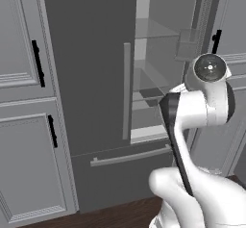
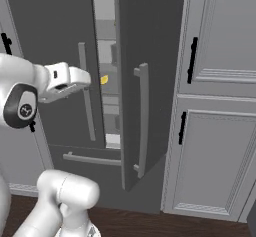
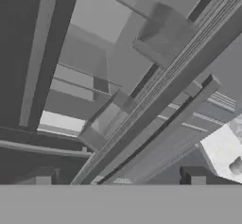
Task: Grab a lemon wedge from the fridge and one ice cube from the ice bowl, and put them in the glass of lemonade.
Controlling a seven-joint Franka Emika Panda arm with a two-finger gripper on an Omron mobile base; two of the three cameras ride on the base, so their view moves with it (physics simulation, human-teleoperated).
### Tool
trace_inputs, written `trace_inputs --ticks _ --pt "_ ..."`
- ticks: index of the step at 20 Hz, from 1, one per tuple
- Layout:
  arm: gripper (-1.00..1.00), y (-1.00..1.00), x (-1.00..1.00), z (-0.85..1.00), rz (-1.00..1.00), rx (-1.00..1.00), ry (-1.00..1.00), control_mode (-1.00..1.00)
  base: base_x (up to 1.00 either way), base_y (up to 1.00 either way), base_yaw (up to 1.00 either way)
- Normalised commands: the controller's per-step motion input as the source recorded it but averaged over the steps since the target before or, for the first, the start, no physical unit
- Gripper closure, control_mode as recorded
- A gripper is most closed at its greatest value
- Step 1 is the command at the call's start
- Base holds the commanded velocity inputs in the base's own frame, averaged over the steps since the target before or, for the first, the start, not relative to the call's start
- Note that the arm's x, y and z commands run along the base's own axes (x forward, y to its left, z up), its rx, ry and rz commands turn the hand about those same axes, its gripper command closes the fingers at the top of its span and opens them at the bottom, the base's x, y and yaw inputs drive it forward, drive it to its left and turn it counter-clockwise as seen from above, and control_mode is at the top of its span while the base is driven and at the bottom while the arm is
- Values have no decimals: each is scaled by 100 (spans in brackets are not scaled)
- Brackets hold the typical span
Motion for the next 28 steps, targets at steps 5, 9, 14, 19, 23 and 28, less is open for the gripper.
trace_inputs --ticks 5,9,14,19,23,28 --pt "-100 83 51 -8 10 -64 58 -100 0 0 0" --pt "-100 11 69 -34 -1 -51 29 -100 0 0 0" --pt "-100 -29 35 -35 -13 -19 19 -100 0 0 0" --pt "-100 -47 47 -34 -1 0 6 -100 0 0 0" --pt "-100 -6 88 -35 0 -2 7 -100 0 0 0" --pt "-100 -29 56 -37 0 -1 2 -100 0 0 0"
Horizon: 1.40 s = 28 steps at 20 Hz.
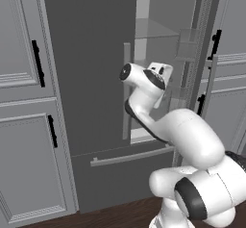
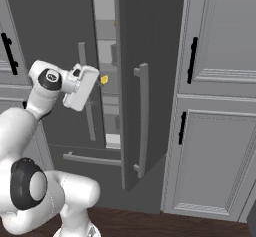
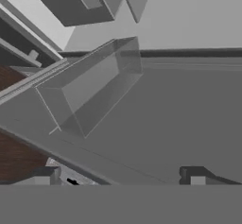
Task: Grab a lemon wedge from the fridge and one ice cube from the ice bowl, and put them in the glass of lemonade.
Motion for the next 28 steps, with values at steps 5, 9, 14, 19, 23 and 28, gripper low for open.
trace_inputs --ticks 5,9,14,19,23,28 --pt "-100 -59 20 -4 0 -5 2 -100 0 0 0" --pt "-100 -76 0 -7 -2 -4 7 -100 0 0 0" --pt "-100 -79 0 -3 -3 -2 6 -100 0 0 0" --pt "-100 -89 0 0 -3 0 1 -100 0 0 0" --pt "-100 -88 -1 0 -3 0 0 -100 0 0 0" --pt "-100 -91 -3 0 -3 0 0 -100 0 0 0"
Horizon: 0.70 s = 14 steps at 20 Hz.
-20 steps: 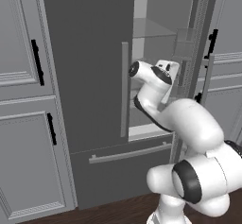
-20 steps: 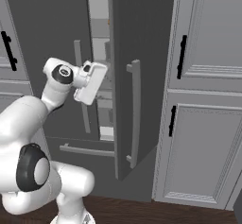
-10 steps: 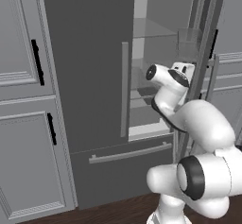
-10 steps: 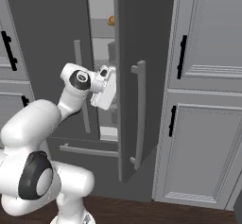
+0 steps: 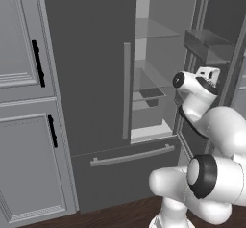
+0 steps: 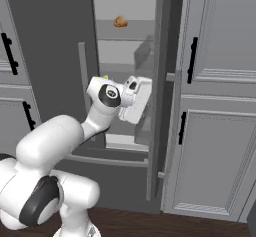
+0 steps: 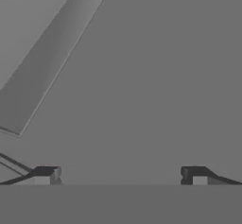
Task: Grab a lemon wedge from the fridge and one ice cube from the ice bowl, and put them in the glass of lemonade.
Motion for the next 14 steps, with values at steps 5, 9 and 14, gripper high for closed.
trace_inputs --ticks 5,9,14 --pt "-100 -78 0 0 -1 0 0 -100 0 0 0" --pt "-100 -22 0 0 0 0 0 -100 0 0 0" --pt "-100 6 0 0 0 0 0 -100 0 0 0"
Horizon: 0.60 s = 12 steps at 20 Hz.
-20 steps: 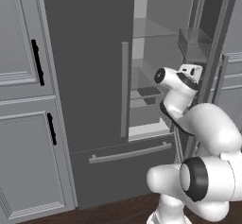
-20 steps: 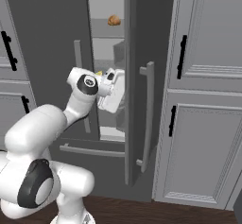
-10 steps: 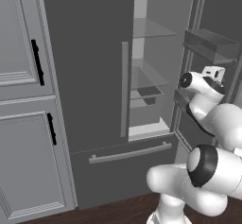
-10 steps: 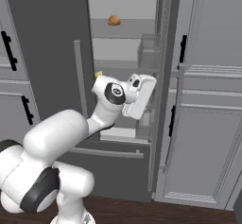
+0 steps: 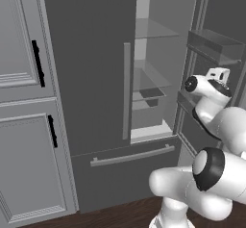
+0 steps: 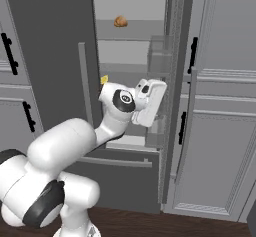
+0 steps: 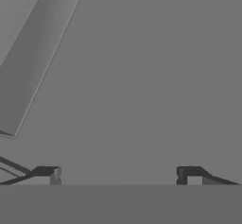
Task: Grab a lemon wedge from the fridge and one ice cube from the ice bowl, and put them in the glass of lemonade.
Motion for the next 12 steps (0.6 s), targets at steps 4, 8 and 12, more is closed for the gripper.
trace_inputs --ticks 4,8,12 --pt "-100 77 -9 0 0 0 0 -100 0 0 0" --pt "-100 87 -3 0 0 0 0 -100 0 0 0" --pt "-100 83 8 -17 1 31 0 -100 0 0 0"
